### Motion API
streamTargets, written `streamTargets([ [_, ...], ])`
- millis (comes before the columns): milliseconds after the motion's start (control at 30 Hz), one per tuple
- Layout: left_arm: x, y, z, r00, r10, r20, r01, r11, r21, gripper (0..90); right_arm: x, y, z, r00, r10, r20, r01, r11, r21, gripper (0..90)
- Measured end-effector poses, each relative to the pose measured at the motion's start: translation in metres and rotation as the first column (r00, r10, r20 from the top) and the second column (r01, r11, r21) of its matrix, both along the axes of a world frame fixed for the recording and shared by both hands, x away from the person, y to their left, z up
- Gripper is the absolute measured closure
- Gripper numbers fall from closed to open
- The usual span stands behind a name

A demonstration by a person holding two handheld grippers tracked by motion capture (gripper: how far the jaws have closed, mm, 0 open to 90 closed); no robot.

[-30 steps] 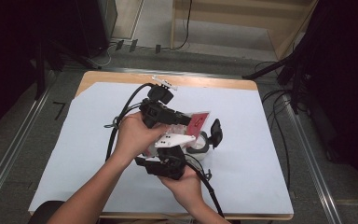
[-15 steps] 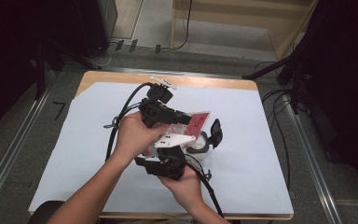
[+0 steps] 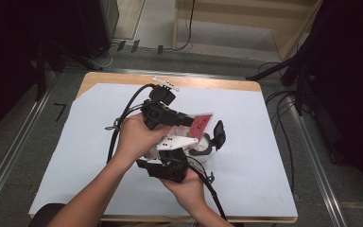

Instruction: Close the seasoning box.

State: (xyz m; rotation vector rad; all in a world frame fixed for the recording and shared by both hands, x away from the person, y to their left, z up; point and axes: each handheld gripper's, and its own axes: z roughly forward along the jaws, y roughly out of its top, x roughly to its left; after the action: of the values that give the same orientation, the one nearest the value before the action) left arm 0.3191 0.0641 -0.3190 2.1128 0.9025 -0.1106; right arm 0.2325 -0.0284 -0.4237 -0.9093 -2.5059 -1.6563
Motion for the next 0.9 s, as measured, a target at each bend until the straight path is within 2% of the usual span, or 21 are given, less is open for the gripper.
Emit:
streamTargets([
  [333,-0.0026,0.0001,0.0030,0.9999,-0.003,0.015,0.003,0.9999,-0.011,76.8,-0.0012,0.0006,0.0023,0.9999,0.000,0.010,0.000,1.000,-0.001,63.4],
  [633,-0.0027,-0.0036,0.0020,0.9998,-0.010,0.020,0.010,0.9999,0.012,77.3,-0.0025,0.0002,0.0005,0.9999,-0.013,0.008,0.013,1.000,0.001,63.1],
  [900,-0.0041,-0.0036,0.0014,0.9997,-0.019,0.017,0.019,0.9997,0.012,77.3,-0.0047,0.0007,-0.0026,0.9994,-0.025,0.022,0.025,1.000,0.013,62.5],
])
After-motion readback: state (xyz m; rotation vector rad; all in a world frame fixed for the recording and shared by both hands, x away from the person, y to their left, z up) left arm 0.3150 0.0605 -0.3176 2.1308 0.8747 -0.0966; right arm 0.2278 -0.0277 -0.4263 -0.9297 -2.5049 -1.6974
